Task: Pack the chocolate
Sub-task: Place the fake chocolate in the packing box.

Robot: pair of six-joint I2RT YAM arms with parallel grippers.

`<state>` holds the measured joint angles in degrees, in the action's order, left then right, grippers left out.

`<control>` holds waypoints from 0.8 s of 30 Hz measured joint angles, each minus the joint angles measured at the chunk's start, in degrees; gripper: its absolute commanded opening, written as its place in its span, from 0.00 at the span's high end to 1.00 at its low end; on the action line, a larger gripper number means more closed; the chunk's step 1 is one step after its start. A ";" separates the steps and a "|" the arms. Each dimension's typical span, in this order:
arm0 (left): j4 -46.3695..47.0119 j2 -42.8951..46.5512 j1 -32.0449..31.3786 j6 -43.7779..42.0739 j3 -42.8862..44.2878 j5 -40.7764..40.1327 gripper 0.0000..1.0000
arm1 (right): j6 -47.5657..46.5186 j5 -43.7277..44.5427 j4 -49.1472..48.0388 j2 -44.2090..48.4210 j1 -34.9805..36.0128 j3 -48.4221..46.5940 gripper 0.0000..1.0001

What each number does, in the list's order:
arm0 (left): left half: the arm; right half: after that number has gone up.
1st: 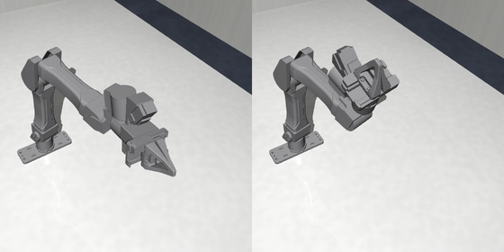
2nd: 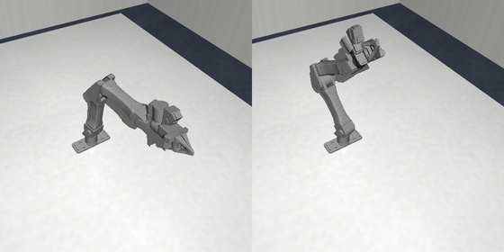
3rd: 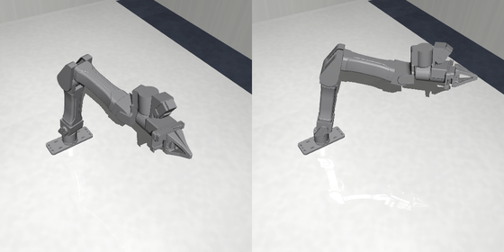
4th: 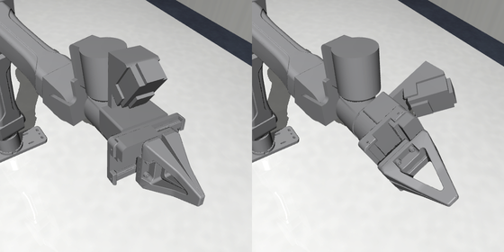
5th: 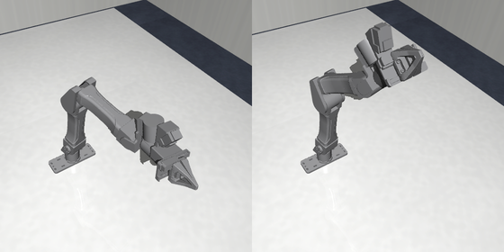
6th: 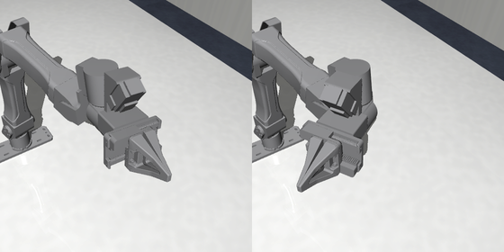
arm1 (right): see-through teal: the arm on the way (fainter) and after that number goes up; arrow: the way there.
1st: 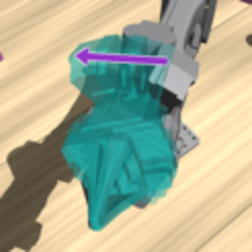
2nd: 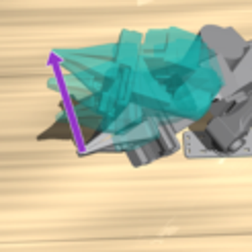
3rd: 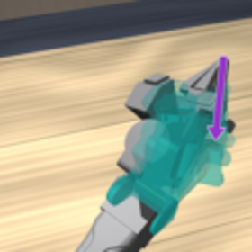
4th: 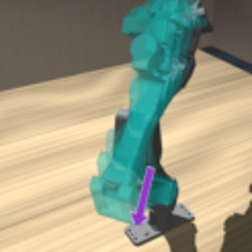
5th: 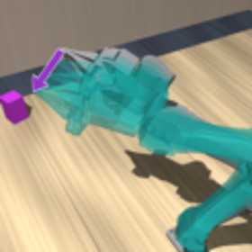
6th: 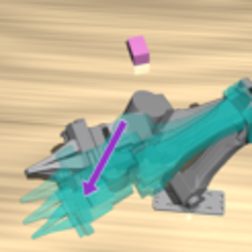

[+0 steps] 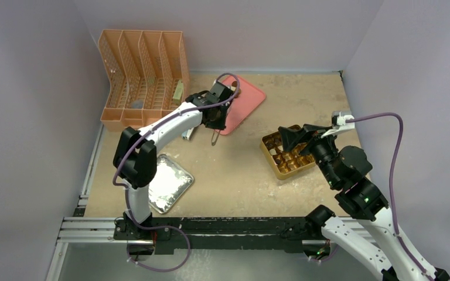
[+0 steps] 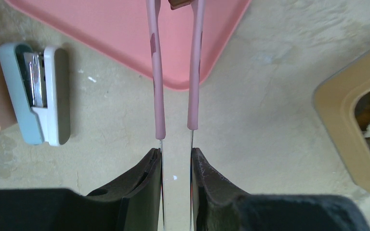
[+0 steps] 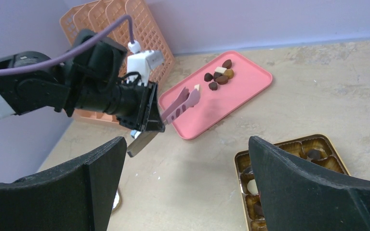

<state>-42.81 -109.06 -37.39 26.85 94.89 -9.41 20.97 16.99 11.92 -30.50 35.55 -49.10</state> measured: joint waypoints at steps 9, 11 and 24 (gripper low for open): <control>1.33 -3.58 0.35 -0.02 -3.98 -0.94 0.76 | 0.02 0.00 0.02 0.02 0.00 0.00 0.01; 1.66 -3.65 0.35 0.00 -4.81 -0.94 0.74 | 0.02 0.00 0.02 0.02 0.00 0.00 0.01; 2.86 -2.82 0.11 0.61 -10.40 0.20 0.69 | 0.79 0.00 -0.17 -0.50 0.00 0.00 0.01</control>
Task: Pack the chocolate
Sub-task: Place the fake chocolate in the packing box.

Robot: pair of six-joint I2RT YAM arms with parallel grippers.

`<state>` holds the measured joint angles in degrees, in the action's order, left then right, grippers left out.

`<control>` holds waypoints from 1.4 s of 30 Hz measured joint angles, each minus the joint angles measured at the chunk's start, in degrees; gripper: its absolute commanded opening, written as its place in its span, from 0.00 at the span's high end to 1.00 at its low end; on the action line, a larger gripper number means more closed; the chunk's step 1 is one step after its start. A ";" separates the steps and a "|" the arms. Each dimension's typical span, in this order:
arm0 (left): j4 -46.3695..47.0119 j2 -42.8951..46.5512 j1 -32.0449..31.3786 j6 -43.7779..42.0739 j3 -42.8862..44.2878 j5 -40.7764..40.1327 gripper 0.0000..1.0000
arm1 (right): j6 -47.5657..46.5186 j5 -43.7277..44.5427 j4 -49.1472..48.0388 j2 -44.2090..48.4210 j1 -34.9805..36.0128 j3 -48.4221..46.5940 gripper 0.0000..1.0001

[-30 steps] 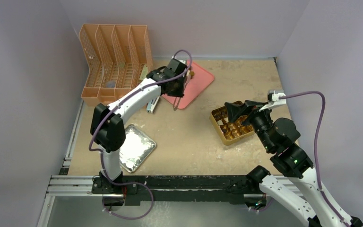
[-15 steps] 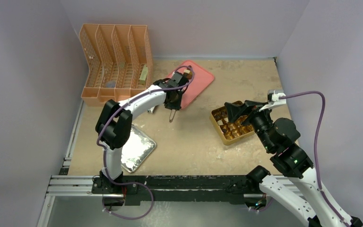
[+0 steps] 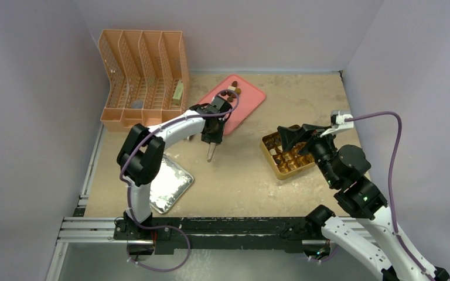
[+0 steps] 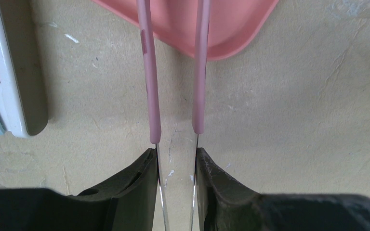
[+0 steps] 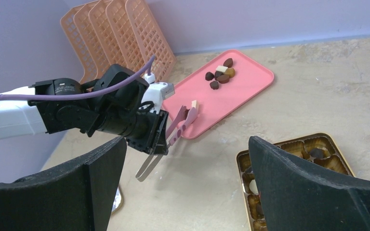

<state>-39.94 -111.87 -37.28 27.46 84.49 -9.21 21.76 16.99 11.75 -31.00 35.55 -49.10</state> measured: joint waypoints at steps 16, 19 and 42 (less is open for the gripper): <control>-0.04 2.01 -0.17 0.59 -0.11 0.26 0.66 | 0.28 -0.02 -0.02 -0.04 0.00 0.28 0.01; -0.31 2.23 -0.33 0.87 -0.11 0.26 0.66 | 0.28 -0.02 -0.02 -0.04 0.00 0.31 0.01; 0.11 3.58 -0.74 3.50 -3.41 1.88 0.79 | 0.35 -0.02 -0.02 -0.04 0.00 0.50 0.01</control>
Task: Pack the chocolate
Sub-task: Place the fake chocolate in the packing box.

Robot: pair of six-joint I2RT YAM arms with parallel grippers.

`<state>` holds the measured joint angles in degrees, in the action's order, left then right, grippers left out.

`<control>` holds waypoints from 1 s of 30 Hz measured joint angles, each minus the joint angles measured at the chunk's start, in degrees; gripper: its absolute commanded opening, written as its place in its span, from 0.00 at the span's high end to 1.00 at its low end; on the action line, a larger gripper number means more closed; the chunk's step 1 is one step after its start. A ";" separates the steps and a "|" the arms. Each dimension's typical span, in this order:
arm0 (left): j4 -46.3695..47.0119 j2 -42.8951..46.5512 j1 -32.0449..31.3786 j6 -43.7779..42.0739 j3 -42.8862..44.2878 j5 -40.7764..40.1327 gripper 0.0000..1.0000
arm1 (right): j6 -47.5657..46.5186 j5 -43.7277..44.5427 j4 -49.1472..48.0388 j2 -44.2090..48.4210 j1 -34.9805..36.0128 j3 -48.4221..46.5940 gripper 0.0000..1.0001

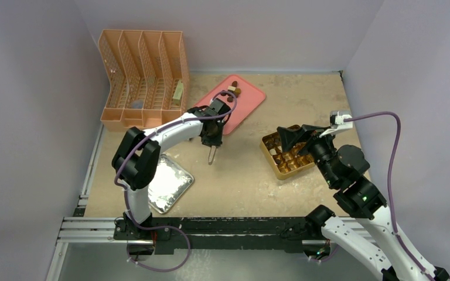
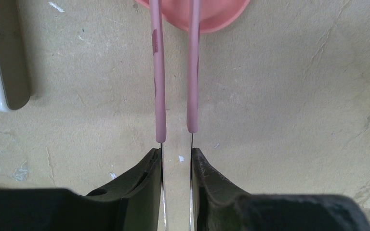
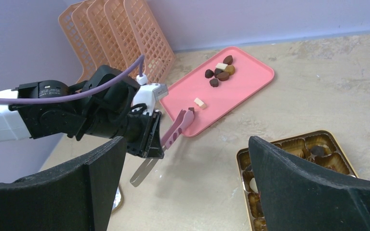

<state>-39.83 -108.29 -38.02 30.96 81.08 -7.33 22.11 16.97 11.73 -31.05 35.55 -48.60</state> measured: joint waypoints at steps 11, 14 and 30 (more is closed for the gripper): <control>-0.94 4.55 0.00 0.11 0.00 0.02 0.83 | 0.00 0.00 0.00 0.00 0.00 0.00 0.01; -1.46 7.13 0.00 0.15 0.00 0.39 0.83 | 0.00 0.00 0.00 0.00 0.00 0.00 0.01; 5.46 13.88 -3.23 -0.11 -0.35 15.19 0.79 | -0.04 0.00 0.00 -0.07 0.00 0.00 0.01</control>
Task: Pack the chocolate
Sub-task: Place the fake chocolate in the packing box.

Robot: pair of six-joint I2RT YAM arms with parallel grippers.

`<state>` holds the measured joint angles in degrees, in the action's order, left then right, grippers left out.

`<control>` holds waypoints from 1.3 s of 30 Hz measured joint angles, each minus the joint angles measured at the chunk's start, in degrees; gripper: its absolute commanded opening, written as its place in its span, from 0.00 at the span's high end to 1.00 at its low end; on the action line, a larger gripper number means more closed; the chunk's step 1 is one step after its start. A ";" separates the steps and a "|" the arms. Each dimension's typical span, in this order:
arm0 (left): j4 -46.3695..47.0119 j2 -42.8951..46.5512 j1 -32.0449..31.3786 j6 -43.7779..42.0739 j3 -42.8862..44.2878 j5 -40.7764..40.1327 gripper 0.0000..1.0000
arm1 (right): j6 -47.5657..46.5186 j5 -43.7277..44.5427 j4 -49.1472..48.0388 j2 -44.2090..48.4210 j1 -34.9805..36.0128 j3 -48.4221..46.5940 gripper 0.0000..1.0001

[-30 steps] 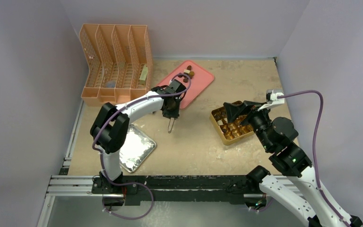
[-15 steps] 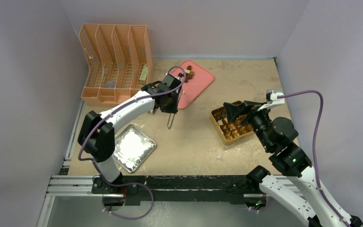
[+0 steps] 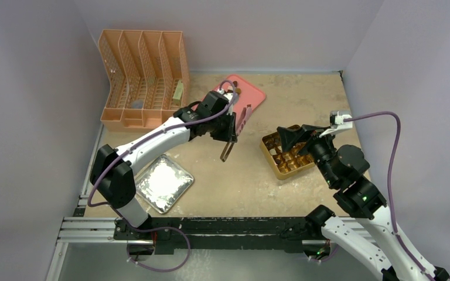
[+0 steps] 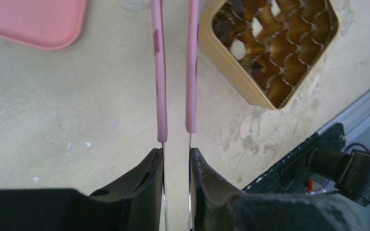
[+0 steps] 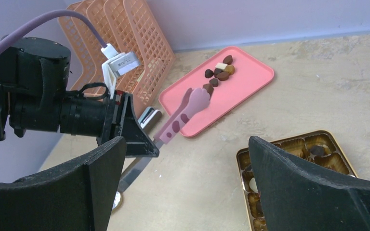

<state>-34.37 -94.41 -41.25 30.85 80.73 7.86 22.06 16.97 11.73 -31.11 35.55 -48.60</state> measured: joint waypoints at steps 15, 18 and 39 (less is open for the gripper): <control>5.14 -6.97 -12.98 0.11 1.01 5.70 0.78 | -1.55 1.60 0.39 1.88 0.00 -0.35 0.01; 5.53 -9.49 -14.91 0.13 1.38 6.21 0.77 | -1.55 1.60 0.52 1.90 0.00 -0.35 0.01; 5.99 -13.70 -17.07 -0.04 3.58 8.57 0.66 | -1.55 1.62 0.96 1.95 0.00 -0.35 0.01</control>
<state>-28.38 -108.12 -58.33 30.81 84.31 16.43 20.51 18.59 12.69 -29.17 35.55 -48.95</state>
